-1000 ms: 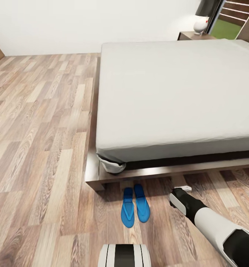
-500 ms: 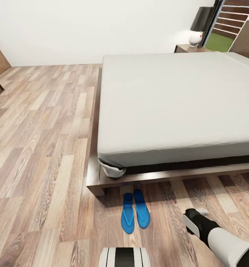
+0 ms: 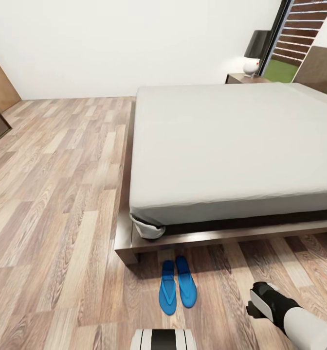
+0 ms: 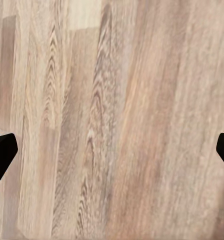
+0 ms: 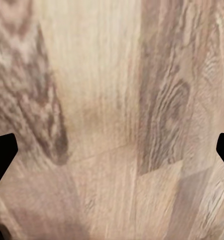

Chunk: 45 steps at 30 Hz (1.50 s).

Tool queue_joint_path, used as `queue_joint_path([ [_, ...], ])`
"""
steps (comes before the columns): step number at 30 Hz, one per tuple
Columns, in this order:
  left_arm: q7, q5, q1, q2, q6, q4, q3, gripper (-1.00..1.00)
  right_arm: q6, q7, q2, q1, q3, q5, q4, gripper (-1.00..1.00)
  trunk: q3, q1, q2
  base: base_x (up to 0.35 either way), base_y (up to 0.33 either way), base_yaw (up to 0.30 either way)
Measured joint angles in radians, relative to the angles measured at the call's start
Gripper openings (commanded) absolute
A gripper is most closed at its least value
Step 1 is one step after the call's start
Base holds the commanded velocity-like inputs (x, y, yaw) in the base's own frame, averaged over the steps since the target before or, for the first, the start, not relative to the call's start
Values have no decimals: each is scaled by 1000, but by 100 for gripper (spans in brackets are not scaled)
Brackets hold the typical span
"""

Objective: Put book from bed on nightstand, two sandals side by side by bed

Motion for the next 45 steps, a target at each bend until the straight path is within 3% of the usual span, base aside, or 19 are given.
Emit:
queue_joint_path([
  [6, -38, 15, 0, -2, -8, 13, -1, 100, -20, 33, -9, 2, 0, -1, 0, 100, 23, -3, 1, 0, 0, 0],
  [16, -52, 22, 1, -8, -4, 20, 0, 100, -46, 107, -9, 4, 1, -1, 1, 100, 62, -7, 4, 0, 0, 0],
  [20, -57, 44, 1, -9, -3, 33, 0, 100, -49, 120, -10, 11, 0, -1, 1, 100, 77, -9, 5, 0, 0, 0],
  [24, -77, 87, 1, -10, -1, 49, -1, 100, -50, 128, -10, 19, 0, -2, 1, 100, 93, -11, 6, 0, 0, 0],
  [30, -120, 113, 1, -11, 2, 69, 0, 100, -51, 132, -8, 24, 0, -2, 1, 100, 116, -13, 7, 0, 0, 0],
  [45, -161, 126, 1, -24, -7, 120, -1, 100, -71, 159, -32, 73, -3, -2, 2, 100, 174, -20, 11, 0, 0, 0],
])
